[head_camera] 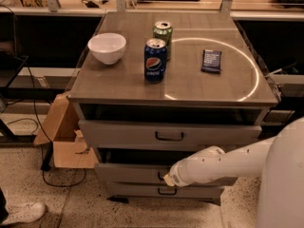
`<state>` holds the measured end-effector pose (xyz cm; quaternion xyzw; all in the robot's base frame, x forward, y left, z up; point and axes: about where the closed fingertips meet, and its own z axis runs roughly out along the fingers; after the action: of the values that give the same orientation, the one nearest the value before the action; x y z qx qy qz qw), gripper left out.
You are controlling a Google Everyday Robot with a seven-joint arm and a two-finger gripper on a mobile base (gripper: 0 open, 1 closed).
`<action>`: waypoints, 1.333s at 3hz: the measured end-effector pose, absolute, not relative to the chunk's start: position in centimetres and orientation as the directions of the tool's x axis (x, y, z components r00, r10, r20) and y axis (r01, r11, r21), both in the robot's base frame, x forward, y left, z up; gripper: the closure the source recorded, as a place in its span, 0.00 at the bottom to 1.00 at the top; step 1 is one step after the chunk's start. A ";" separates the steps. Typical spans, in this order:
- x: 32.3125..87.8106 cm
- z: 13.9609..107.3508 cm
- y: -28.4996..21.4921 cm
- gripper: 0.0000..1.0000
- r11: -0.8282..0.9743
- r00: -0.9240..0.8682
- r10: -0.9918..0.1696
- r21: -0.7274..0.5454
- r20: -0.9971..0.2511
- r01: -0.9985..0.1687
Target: Close middle drawer
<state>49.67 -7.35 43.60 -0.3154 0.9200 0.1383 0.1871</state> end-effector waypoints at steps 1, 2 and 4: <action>49.9 43.4 -7.4 1.00 0.770 -0.736 -0.518 0.136 -0.436 -0.623; 50.3 43.5 -7.2 1.00 0.773 -0.734 -0.510 0.135 -0.449 -0.620; 53.3 43.9 -5.9 1.00 0.769 -0.689 -0.483 0.115 -0.541 -0.629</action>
Offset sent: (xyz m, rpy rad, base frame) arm 0.0080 0.0035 -0.0169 0.0300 -0.0142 -0.0420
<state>53.31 -5.89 43.90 -0.3063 0.9071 0.1471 0.2483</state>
